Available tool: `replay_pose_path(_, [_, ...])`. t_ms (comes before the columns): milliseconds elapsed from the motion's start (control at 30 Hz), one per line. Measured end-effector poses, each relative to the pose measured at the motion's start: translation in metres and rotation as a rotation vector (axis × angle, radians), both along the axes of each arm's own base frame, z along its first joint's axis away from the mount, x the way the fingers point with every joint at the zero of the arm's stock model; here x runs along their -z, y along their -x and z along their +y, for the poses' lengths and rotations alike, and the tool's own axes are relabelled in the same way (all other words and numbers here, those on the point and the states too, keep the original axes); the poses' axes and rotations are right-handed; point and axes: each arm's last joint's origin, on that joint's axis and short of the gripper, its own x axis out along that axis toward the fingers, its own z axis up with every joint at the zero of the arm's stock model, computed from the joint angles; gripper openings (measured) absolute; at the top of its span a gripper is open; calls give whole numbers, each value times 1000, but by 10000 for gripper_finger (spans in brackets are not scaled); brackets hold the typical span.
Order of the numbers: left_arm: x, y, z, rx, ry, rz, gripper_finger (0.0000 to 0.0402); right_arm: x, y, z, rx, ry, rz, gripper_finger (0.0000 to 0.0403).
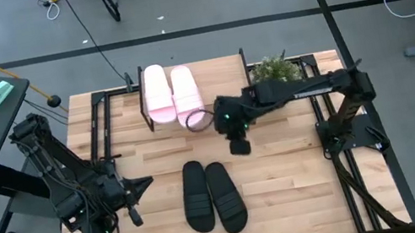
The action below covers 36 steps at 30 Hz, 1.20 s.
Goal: Pick and place slides into the shelf
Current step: Put the right black slide on the shelf
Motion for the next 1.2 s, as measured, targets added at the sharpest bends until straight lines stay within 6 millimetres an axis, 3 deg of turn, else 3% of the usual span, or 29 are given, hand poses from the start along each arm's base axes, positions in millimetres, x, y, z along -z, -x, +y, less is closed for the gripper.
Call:
replay_pose_path(367, [4, 0, -3, 131, -142, 204, 20, 7, 11, 93, -124, -64, 74, 105])
replay_pose_path(600, [4, -1, -4, 161, -207, 246, 32, 9, 22, 135, -213, -75, 84, 105])
replay_pose_path(833, [8, -18, 7, 198, -197, 404, 45, 6, 22, 154, -214, -75, -2, 105])
replay_pose_path(1000, [12, -34, 20, 259, -164, 558, 46, 6, 21, 152, -143, -20, -20, 105])
replay_pose_path(1200, [10, -42, 20, 339, -174, 575, 19, 6, 20, 148, -112, -19, -19, 104])
